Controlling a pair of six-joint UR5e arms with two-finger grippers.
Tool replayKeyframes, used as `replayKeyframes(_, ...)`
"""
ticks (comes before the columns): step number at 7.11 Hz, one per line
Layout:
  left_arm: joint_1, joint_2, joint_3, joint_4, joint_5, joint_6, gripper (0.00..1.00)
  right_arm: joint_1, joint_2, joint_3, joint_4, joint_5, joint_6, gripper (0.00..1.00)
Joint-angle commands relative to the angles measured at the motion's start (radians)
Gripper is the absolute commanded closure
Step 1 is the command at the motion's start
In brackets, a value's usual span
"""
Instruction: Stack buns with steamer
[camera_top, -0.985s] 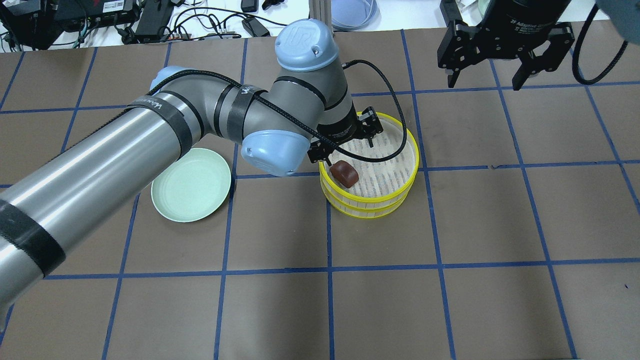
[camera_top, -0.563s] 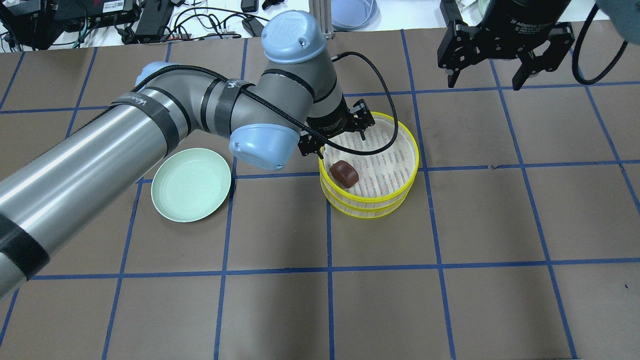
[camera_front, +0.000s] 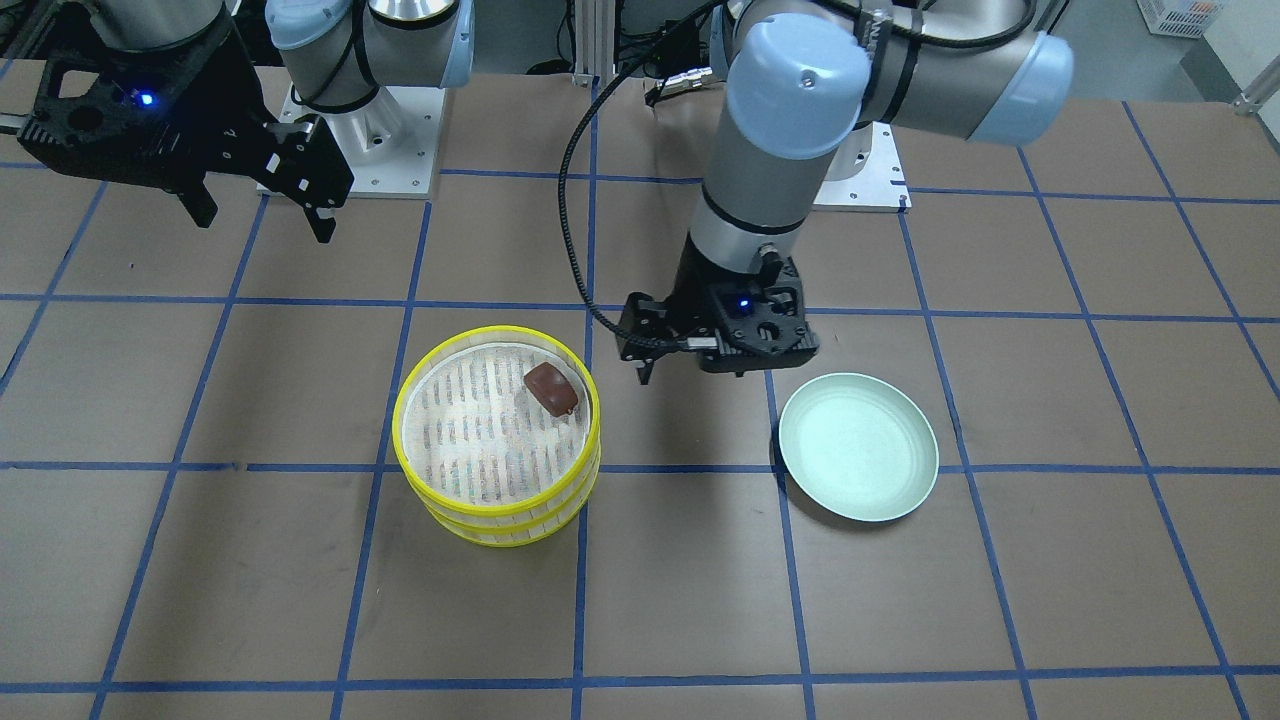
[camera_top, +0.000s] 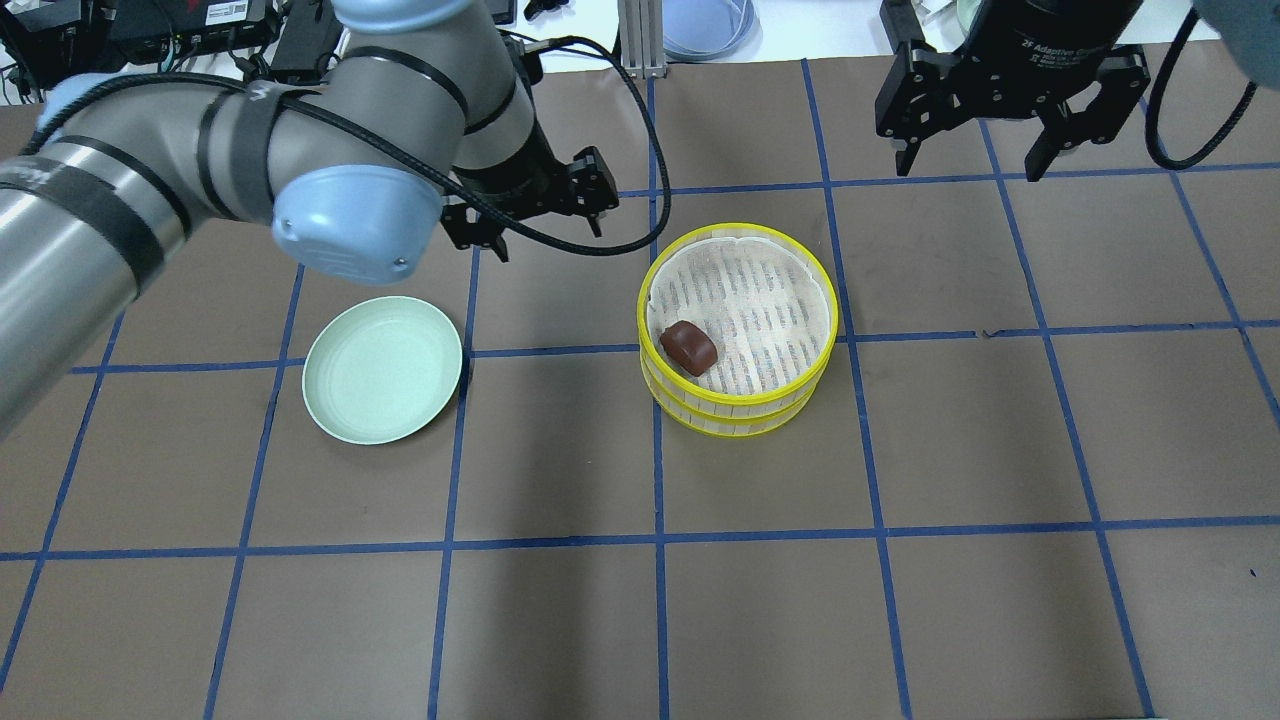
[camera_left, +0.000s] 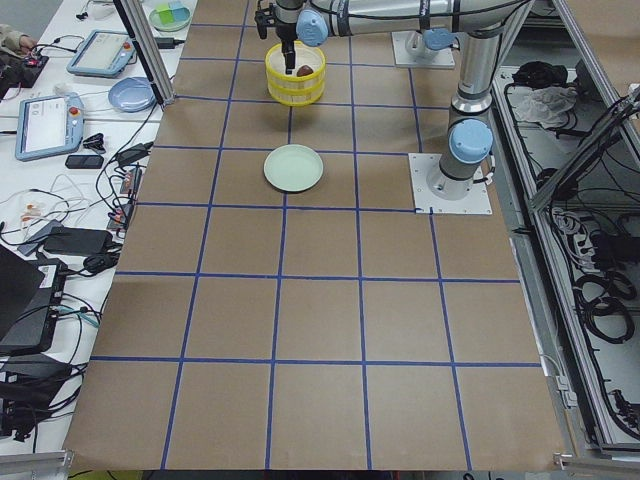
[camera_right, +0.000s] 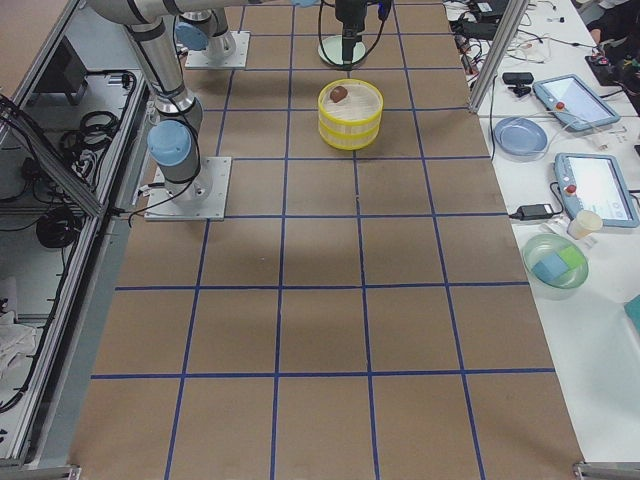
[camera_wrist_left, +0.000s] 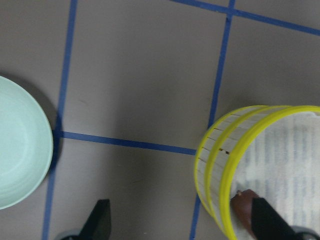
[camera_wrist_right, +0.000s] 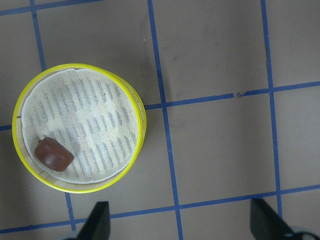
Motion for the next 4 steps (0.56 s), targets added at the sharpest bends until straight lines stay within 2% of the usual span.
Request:
replayKeyframes(1, 0.118, 0.094, 0.007, -0.108, 0.029, 0.149, 0.00, 0.000, 0.001, 0.000, 0.000, 0.000, 0.000, 0.00)
replayKeyframes(4, 0.154, 0.149, 0.006, -0.207, 0.071, 0.203, 0.00, 0.000, 0.000, 0.000, 0.000, 0.000, 0.002, 0.00)
